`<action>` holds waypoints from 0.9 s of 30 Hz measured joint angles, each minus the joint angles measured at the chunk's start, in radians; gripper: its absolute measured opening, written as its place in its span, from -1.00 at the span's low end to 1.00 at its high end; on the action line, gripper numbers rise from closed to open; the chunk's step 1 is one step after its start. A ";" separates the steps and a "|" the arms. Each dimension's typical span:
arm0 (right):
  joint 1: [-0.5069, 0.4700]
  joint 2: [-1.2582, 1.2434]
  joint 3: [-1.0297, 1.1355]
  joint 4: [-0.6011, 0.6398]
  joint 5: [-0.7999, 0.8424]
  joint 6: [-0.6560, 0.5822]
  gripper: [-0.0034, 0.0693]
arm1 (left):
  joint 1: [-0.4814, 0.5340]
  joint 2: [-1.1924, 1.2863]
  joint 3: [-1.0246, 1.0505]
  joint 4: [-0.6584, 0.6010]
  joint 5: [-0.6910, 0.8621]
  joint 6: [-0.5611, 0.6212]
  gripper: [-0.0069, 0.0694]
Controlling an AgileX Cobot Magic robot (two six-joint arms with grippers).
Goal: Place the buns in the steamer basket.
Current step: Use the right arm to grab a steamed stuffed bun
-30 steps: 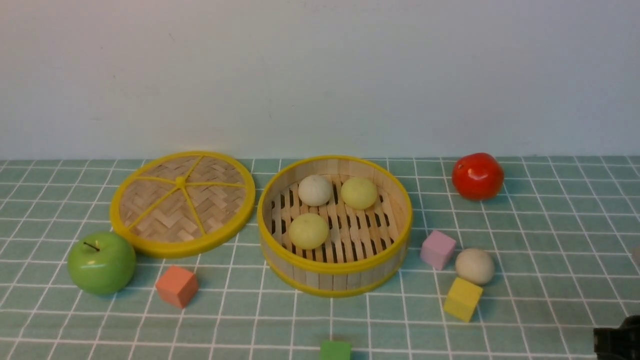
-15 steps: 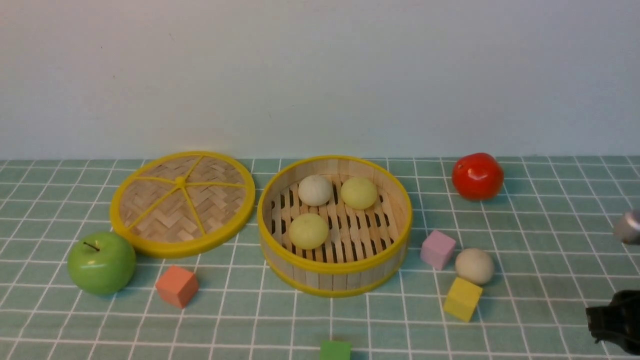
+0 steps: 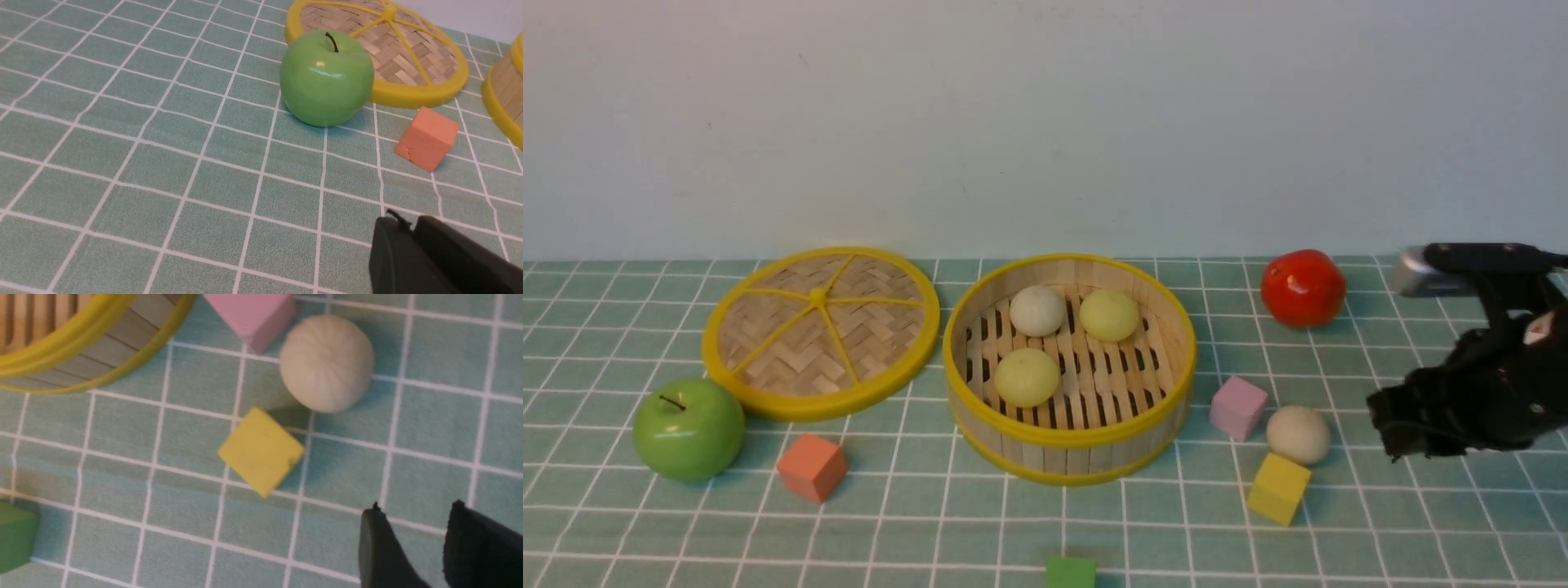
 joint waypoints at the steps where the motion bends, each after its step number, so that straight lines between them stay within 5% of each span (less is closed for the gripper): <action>1: 0.012 0.027 -0.025 -0.004 0.001 0.000 -0.25 | 0.000 0.000 0.000 0.000 0.000 0.000 -0.66; 11: 0.062 0.321 -0.267 -0.045 0.015 0.049 -0.25 | 0.000 0.000 0.000 0.000 0.000 0.000 -0.62; 27: 0.062 0.428 -0.296 -0.060 -0.032 0.049 -0.25 | 0.000 0.000 0.000 0.000 -0.001 0.000 -0.60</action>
